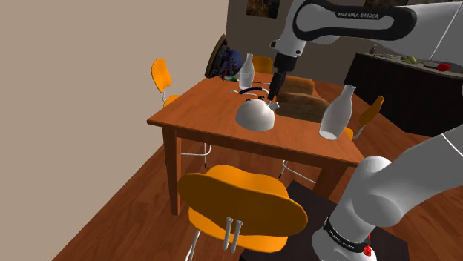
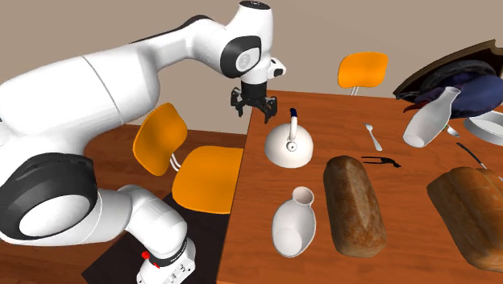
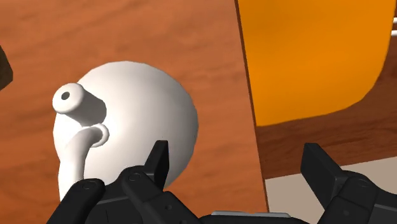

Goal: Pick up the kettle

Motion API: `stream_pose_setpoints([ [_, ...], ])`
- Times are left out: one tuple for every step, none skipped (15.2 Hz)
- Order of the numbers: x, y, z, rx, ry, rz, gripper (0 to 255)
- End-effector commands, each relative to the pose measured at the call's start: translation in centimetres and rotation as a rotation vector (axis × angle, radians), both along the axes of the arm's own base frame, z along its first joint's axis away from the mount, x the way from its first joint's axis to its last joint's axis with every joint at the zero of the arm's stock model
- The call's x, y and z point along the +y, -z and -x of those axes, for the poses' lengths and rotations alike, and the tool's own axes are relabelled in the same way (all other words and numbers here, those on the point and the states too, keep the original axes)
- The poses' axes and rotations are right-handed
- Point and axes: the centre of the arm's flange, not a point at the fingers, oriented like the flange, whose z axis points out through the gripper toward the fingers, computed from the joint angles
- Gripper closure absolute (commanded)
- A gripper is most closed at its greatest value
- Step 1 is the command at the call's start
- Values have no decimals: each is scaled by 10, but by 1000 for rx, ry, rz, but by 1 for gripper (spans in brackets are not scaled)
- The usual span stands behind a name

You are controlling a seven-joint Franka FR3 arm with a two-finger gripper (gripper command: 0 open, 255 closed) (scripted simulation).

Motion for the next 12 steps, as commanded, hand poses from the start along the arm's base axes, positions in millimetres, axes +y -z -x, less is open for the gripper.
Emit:
stream_pose_setpoints([
  [-20, -3, -19, 4, -42, 5, 0],
  [-30, -5, -29, 6, -62, 6, 0],
  [-40, -7, -38, 8, -81, 8, 0],
  [-49, -9, -47, 10, -101, 9, 0],
  [-58, -11, -57, 12, -120, 11, 0],
  [-67, -13, -67, 14, -140, 12, 0],
  [-76, -15, -77, 16, -159, 14, 0],
  [-85, -16, -87, 18, -179, 15, 0],
  [-93, -18, -98, 19, -198, 17, 0],
  [-102, -20, -108, 21, -218, 18, 0],
  [-105, -21, -112, 22, -225, 19, 0],
  [-105, -15, -112, 22, -225, 19, 0],
])
